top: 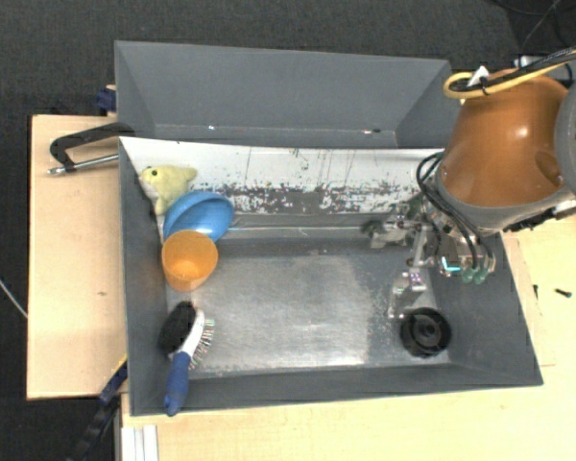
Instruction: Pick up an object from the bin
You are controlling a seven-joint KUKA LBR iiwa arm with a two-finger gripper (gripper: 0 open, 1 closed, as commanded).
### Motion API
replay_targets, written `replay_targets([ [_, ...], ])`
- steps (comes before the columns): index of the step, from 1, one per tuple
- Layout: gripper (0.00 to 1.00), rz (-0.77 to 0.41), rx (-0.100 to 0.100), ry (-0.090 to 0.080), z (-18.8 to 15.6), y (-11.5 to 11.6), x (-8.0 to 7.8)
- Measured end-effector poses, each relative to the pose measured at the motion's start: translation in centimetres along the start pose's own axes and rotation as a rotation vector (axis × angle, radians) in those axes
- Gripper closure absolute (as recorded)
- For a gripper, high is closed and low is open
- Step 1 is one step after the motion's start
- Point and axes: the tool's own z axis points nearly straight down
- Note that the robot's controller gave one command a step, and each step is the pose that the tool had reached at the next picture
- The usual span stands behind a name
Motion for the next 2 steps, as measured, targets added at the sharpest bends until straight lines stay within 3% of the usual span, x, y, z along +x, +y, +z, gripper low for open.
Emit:
replay_targets([
  [1, 0.00, -0.035, 0.003, 0.000, 9.8, -12.3, 1.3],
  [2, 0.00, -0.039, 0.000, -0.003, 13.8, -12.0, 1.6],
])
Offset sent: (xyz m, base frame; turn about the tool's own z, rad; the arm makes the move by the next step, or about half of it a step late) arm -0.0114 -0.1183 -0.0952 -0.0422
